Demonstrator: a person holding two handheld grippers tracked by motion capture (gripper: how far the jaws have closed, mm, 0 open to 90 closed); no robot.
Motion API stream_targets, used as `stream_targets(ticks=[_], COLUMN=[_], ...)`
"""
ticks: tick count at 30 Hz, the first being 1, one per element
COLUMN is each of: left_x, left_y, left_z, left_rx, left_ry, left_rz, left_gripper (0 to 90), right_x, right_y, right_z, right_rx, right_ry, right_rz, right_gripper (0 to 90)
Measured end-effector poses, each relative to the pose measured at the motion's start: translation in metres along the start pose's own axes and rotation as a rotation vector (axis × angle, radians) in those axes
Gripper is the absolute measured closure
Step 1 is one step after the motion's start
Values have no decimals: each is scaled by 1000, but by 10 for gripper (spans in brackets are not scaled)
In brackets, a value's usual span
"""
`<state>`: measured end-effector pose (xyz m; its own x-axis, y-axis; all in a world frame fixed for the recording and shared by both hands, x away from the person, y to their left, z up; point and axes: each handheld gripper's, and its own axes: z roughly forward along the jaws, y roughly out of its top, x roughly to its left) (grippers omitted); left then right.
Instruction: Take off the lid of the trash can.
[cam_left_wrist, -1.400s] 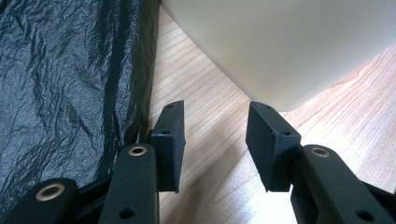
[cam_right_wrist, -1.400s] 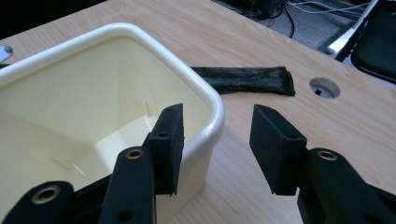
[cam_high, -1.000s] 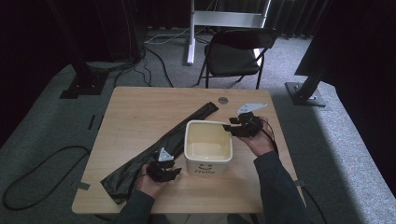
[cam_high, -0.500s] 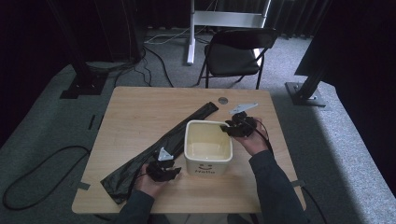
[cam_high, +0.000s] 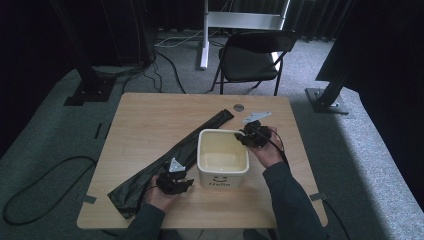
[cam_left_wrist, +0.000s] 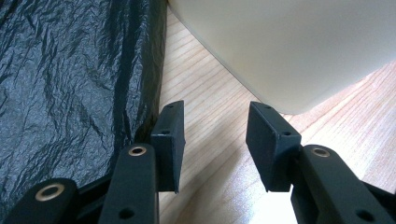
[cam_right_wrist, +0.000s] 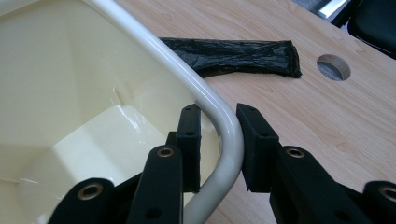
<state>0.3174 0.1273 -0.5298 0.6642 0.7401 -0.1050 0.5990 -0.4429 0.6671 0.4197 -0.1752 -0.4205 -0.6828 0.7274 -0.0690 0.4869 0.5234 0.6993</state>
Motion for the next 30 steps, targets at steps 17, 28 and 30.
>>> stream_targets(ticks=[17, 28, 30], left_x=[1, 1, 1], left_y=[0, 0, 0], left_z=[0, 0, 0], left_rx=[7, 4, 5], left_ry=[3, 3, 2], left_rz=[5, 1, 1], left_gripper=[578, 578, 578], right_x=[-3, -6, -7], right_y=[-5, -7, -7], right_z=[0, -3, -5], right_rx=[-42, -56, -67], right_ry=[40, 24, 23], right_rz=[52, 59, 64], right_gripper=[729, 730, 735])
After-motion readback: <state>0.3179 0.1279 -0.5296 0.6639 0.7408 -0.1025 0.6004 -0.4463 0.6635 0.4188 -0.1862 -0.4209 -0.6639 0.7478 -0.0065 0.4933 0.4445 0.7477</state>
